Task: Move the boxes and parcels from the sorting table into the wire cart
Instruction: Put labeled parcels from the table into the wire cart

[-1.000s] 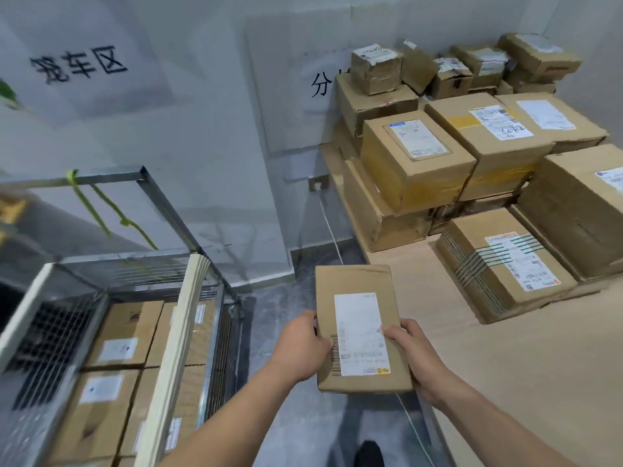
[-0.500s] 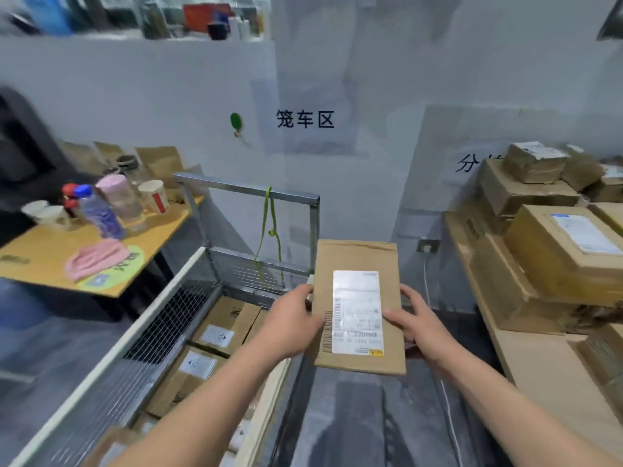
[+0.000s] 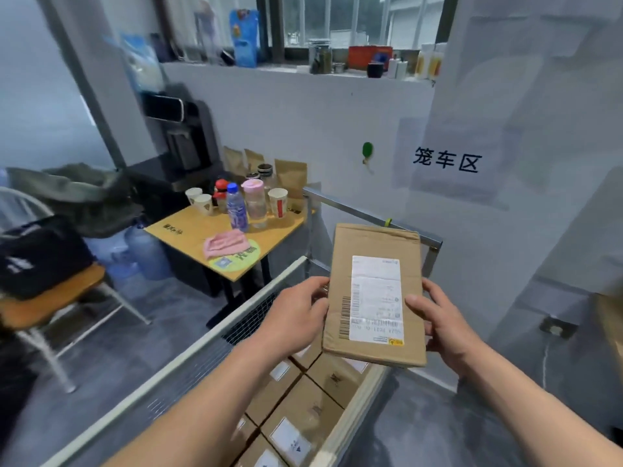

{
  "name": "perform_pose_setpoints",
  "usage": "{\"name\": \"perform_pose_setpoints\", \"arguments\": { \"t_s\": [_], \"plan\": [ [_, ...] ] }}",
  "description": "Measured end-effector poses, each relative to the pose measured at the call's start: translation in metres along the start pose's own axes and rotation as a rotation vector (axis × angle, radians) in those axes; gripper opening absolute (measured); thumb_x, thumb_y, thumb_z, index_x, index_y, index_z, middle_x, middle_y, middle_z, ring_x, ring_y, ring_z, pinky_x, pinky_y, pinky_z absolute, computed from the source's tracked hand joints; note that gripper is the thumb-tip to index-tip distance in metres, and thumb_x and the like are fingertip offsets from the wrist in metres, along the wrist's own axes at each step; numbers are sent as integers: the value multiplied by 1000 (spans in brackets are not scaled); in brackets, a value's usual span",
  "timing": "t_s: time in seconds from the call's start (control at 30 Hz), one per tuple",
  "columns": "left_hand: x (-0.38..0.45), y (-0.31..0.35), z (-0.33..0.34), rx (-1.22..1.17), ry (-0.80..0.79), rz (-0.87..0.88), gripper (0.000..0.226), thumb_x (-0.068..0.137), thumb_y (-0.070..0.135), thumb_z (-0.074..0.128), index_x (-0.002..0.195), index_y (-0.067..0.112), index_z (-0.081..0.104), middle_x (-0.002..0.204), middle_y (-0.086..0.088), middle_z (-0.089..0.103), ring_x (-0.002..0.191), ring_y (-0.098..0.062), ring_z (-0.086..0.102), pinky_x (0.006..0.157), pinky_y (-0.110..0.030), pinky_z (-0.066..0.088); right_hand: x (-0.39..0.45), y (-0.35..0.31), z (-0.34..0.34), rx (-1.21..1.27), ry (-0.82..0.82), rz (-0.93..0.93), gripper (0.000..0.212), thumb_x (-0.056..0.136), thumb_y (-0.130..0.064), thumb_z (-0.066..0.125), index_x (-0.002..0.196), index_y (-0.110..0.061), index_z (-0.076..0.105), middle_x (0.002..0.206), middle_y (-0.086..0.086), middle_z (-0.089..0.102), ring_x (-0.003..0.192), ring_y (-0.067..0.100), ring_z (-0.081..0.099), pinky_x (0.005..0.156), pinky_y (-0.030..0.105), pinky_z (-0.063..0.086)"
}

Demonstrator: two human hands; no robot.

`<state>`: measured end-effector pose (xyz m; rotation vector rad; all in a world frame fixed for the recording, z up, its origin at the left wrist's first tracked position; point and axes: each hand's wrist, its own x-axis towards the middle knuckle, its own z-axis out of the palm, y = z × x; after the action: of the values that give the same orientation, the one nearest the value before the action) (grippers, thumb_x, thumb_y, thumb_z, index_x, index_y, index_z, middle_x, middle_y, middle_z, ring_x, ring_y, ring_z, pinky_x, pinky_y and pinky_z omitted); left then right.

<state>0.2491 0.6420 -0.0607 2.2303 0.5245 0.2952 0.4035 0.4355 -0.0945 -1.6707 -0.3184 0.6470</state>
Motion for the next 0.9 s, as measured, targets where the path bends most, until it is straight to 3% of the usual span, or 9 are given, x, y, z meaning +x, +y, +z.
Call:
{"name": "perform_pose_setpoints", "arguments": {
  "t_s": [0.07, 0.17, 0.3, 0.43, 0.53, 0.6, 0.7, 0.8, 0.9],
  "plan": [
    [2, -9, -11, 44, 36, -24, 40, 100, 21, 50, 138, 32, 58, 121, 18, 68, 111, -2, 62, 98, -36, 53, 20, -5, 12, -1, -78, -23, 55, 93, -35, 65, 143, -31, 43, 53, -15, 60, 43, 0, 55, 50, 24, 38],
    [8, -20, -24, 135, 101, -56, 41, 101, 25, 50, 142, 29, 54, 134, 12, 63, 119, -9, 58, 102, -38, 50, 52, -9, 27, -37, -202, -61, 86, 63, -54, 70, 143, -34, 44, 65, -14, 69, 49, 1, 61, 45, 22, 41],
    [18, -34, -33, 288, 167, -130, 42, 104, 34, 48, 145, 28, 50, 142, 9, 54, 128, -12, 50, 102, -31, 43, 98, -12, 47, -33, -317, -65, 74, 70, -46, 63, 141, -34, 44, 70, -10, 73, 53, 5, 66, 50, 22, 45],
    [32, -54, -31, 378, 199, -259, 45, 104, 43, 44, 147, 27, 48, 145, 8, 51, 132, -12, 47, 106, -35, 43, 139, -16, 63, -52, -439, -38, 74, 69, -50, 69, 138, -36, 46, 80, -7, 77, 62, 13, 69, 61, 30, 43],
    [37, -64, -26, 415, 219, -341, 45, 104, 43, 44, 145, 27, 49, 143, 9, 51, 133, -13, 45, 105, -36, 43, 164, -17, 72, -71, -517, -8, 55, 88, -35, 70, 138, -31, 46, 65, -3, 71, 51, 9, 62, 47, 23, 41],
    [36, -67, -22, 425, 237, -392, 43, 104, 41, 44, 143, 25, 51, 140, 7, 53, 131, -15, 45, 103, -36, 44, 178, -18, 80, -74, -562, 2, 57, 83, -33, 70, 136, -31, 48, 68, -4, 73, 51, 9, 65, 43, 22, 44],
    [29, -68, -18, 427, 249, -472, 37, 105, 35, 43, 136, 20, 55, 136, 3, 54, 127, -17, 46, 99, -33, 42, 190, -14, 96, -99, -638, 9, 61, 73, -42, 66, 133, -35, 53, 93, -4, 79, 72, 17, 75, 59, 33, 51],
    [18, -76, -15, 417, 257, -521, 38, 105, 32, 41, 138, 17, 53, 138, 1, 53, 128, -18, 46, 102, -33, 40, 197, -5, 114, -97, -693, 47, 49, 86, -32, 71, 132, -34, 55, 99, -2, 79, 78, 21, 75, 74, 46, 54],
    [6, -91, -14, 395, 264, -551, 40, 105, 31, 40, 142, 20, 50, 140, 3, 51, 130, -17, 45, 104, -34, 40, 192, 2, 131, -138, -763, 63, 68, 70, -44, 72, 134, -32, 53, 83, -6, 77, 62, 11, 71, 53, 26, 50]
  ]
}}
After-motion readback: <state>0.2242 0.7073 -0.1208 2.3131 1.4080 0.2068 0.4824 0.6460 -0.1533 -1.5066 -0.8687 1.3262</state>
